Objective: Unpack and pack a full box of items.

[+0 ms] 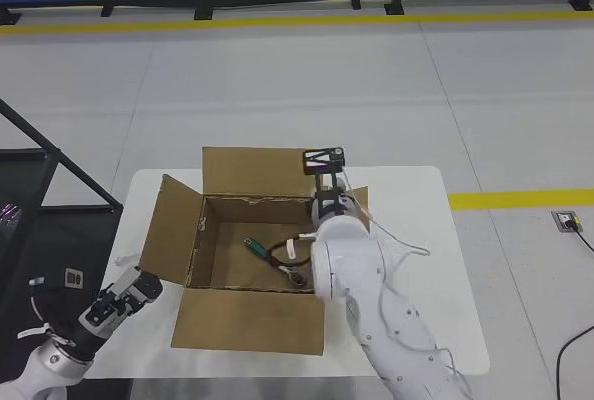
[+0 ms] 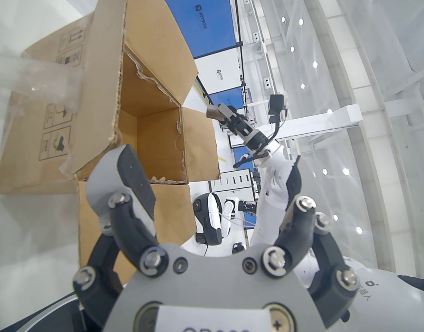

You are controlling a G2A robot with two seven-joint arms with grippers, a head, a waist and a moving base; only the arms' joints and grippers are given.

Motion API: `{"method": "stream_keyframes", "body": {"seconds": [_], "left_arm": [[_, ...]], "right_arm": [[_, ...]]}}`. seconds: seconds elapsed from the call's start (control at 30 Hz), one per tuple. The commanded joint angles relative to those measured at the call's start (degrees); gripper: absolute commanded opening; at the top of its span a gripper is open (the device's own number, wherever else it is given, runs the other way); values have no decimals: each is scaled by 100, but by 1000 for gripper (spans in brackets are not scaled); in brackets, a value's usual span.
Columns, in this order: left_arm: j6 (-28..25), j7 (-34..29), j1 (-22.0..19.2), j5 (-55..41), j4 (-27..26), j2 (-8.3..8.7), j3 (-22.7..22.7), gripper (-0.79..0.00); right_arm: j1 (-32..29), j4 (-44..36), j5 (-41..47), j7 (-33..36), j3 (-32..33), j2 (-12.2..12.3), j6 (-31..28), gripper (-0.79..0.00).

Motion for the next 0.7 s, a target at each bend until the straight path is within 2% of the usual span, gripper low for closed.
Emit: {"method": "stream_keyframes", "body": {"seconds": [0.0,0.13,0.27,0.4,0.53,0.67], "left_arm": [[14,-3,-19,28,8,3,19,0],[51,-33,-55,83,1,11,55,0],[73,-32,-87,156,-10,18,84,0],[91,-10,-104,185,-40,22,108,0],[100,36,-103,210,-103,23,132,0],[94,114,-58,280,-164,19,175,0]], "right_arm": [[-264,-291,-316,46,259,33,203,-785],[-652,-642,-430,14,887,99,206,-785],[-688,-463,-198,225,1582,166,-245,-785],[-508,142,168,368,2273,236,-634,-785],[-320,865,607,196,2869,311,-927,-785],[-6,1671,500,201,3181,388,-1007,-785]]}}
